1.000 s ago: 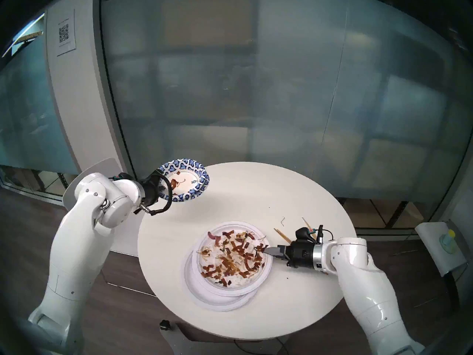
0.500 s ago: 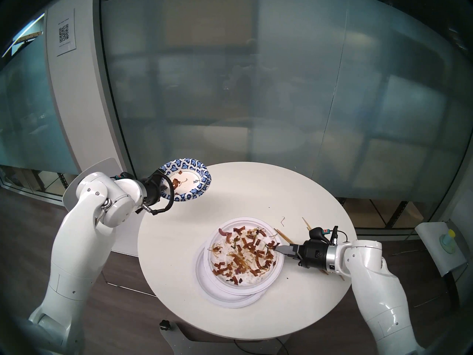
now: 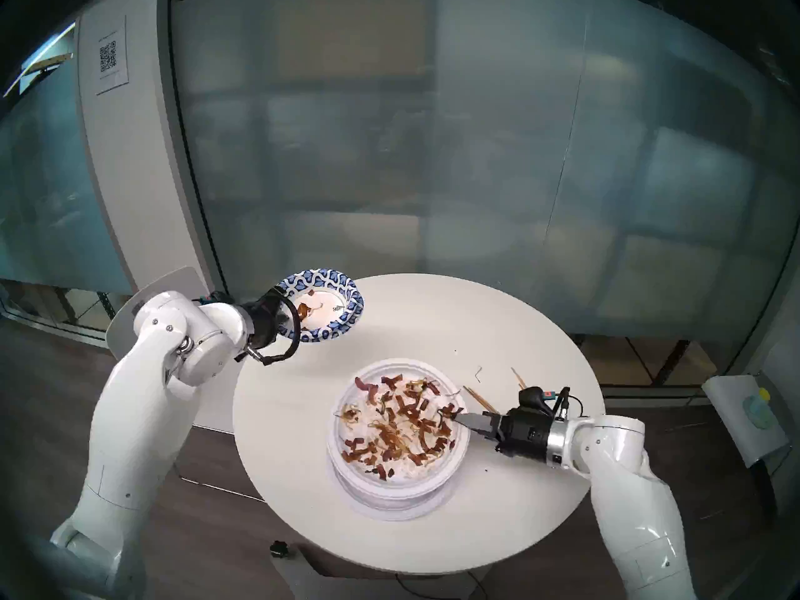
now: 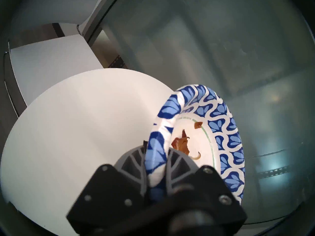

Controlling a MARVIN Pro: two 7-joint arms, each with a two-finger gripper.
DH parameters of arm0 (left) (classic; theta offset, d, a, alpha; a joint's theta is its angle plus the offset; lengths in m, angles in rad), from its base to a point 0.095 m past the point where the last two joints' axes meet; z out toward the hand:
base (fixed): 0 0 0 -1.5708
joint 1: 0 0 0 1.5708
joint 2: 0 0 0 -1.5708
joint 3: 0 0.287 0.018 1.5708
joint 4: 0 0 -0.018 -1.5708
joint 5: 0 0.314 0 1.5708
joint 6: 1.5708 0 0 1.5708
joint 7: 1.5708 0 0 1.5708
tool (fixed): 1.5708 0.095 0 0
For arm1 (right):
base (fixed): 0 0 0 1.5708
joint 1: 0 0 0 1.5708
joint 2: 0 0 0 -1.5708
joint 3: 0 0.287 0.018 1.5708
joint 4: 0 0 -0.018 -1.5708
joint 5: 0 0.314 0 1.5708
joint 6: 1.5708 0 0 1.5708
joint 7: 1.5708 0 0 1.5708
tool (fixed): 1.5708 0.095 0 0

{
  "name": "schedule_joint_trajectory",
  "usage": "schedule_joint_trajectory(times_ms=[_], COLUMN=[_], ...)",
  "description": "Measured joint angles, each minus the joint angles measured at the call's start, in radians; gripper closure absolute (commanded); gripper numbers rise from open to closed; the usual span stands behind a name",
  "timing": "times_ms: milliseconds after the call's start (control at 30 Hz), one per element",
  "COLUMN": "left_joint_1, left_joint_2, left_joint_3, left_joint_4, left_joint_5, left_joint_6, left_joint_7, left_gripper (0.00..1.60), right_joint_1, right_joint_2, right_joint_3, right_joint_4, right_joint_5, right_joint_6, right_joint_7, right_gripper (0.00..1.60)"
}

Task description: Stack the plates into one stack

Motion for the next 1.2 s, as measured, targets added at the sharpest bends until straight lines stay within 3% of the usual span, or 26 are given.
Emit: schedule_joint_trajectory(times_ms=[733, 1200], left_joint_1=[0.020, 0.029], left_joint_2=[0.014, 0.020], left_joint_3=[-0.029, -0.032], left_joint_4=[-0.023, -0.031], left_joint_5=[-0.008, -0.015], left_joint_6=[0.001, 0.001], left_joint_7=[0.003, 0.002], left_gripper=[1.60, 1.60], right_joint_1=[0.003, 0.002], right_joint_2=[0.002, 0.025], right_joint_3=[-0.050, -0.037], right_joint_4=[0.001, 0.005], right_joint_5=[0.001, 0.000], right_joint_6=[0.000, 0.000], right_joint_7=[-0.030, -0.031], right_gripper=[1.60, 1.60])
